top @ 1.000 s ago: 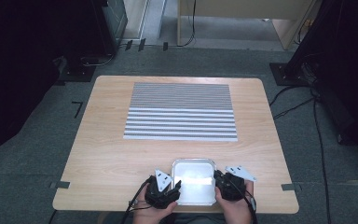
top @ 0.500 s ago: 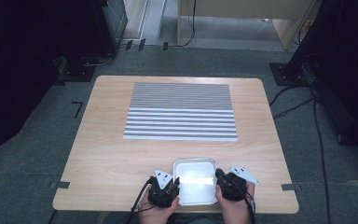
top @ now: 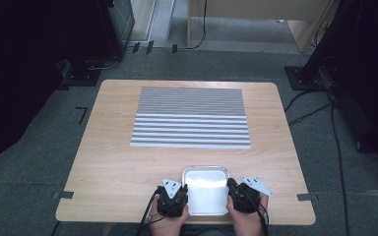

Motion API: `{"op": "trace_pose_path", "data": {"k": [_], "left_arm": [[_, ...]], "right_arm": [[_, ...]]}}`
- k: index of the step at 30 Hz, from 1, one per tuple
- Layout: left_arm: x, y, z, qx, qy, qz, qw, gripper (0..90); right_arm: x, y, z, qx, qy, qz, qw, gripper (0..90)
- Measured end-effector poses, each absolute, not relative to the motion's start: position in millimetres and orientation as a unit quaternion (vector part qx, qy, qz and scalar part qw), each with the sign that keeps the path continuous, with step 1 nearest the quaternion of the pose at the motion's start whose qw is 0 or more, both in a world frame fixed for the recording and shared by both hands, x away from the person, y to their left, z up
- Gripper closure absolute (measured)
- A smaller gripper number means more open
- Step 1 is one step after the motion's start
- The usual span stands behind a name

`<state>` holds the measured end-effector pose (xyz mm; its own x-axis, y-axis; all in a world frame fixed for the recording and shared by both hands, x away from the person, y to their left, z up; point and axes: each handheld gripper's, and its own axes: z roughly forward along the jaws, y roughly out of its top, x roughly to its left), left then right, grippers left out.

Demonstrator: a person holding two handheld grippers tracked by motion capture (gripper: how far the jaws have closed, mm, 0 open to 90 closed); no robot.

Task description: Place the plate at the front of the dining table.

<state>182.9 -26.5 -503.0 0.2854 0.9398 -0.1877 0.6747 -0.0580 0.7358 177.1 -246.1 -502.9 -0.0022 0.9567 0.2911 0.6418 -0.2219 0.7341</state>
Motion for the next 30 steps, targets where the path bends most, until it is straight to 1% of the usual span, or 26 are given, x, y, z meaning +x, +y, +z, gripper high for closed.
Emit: {"op": "trace_pose_path", "data": {"k": [4, 9, 11, 20, 30], "left_arm": [[184, -26, -503, 0.691, 0.586, 0.186, 0.381, 84.0], [184, -26, -501, 0.684, 0.589, 0.194, 0.383, 85.0], [183, -26, -499, 0.679, 0.590, 0.199, 0.390, 87.5], [185, -24, -500, 0.681, 0.588, 0.191, 0.394, 86.0], [182, -26, -499, 0.681, 0.583, 0.190, 0.402, 85.0]], "right_arm": [[175, -238, -503, 0.671, 0.594, 0.390, 0.212, 87.6], [177, -240, -503, 0.672, 0.592, 0.396, 0.202, 87.6], [177, -241, -503, 0.671, 0.592, 0.398, 0.201, 87.7], [176, -243, -500, 0.670, 0.587, 0.408, 0.201, 87.6], [174, -252, -492, 0.668, 0.574, 0.434, 0.190, 87.1]]}}
